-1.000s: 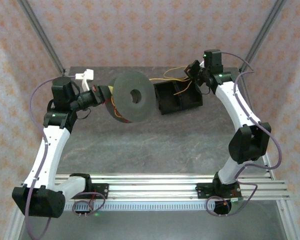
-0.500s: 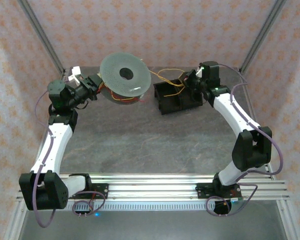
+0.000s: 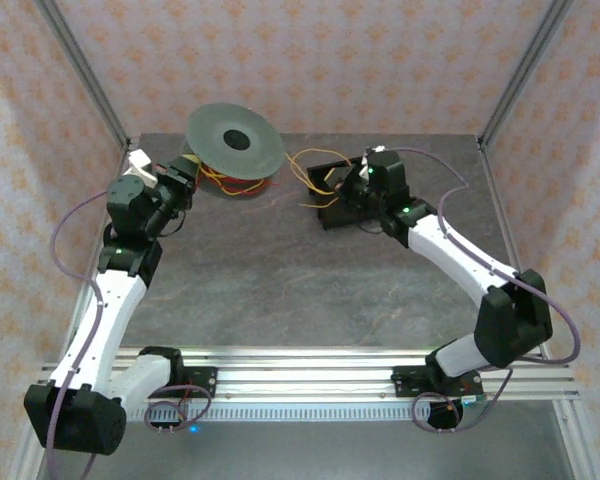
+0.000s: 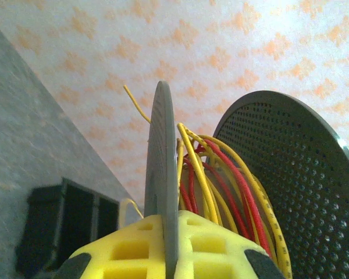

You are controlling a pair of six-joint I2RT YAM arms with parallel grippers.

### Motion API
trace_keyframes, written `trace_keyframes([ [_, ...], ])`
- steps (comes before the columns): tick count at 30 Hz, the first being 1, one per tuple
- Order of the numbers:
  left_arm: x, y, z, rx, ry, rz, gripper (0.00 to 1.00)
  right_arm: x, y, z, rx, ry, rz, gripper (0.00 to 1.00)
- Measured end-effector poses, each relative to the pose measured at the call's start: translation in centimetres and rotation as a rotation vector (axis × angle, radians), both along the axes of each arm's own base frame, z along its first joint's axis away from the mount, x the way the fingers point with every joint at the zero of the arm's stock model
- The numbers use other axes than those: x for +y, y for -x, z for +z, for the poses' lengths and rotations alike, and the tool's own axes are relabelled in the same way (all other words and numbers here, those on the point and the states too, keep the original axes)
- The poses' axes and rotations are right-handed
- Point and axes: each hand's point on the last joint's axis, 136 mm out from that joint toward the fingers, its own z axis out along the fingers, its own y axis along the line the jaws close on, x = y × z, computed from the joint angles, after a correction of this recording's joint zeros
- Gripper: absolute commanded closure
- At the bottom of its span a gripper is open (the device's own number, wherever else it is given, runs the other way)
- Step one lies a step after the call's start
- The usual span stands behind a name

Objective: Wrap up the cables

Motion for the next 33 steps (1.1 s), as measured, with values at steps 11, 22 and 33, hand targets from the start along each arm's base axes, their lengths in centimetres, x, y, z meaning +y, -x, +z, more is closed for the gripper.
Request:
trace_keyframes([
  [11, 2.4, -0.6, -1.5, 0.024, -0.151, 0.268, 1.00, 5.8, 5.5, 1.1, -0.051, 0.027, 0.075, 1.00],
  [22, 2.9, 0.0, -4.0, 0.078, -0.199, 0.304, 1.00, 5.0, 5.9, 0.9, -0.061, 0.065, 0.016, 1.00],
  [33, 1.7, -0.9, -5.1, 0.097, -0.272, 0.332, 1.00, 11.6, 9.2, 2.0, -0.094, 0.068, 0.145, 1.00],
])
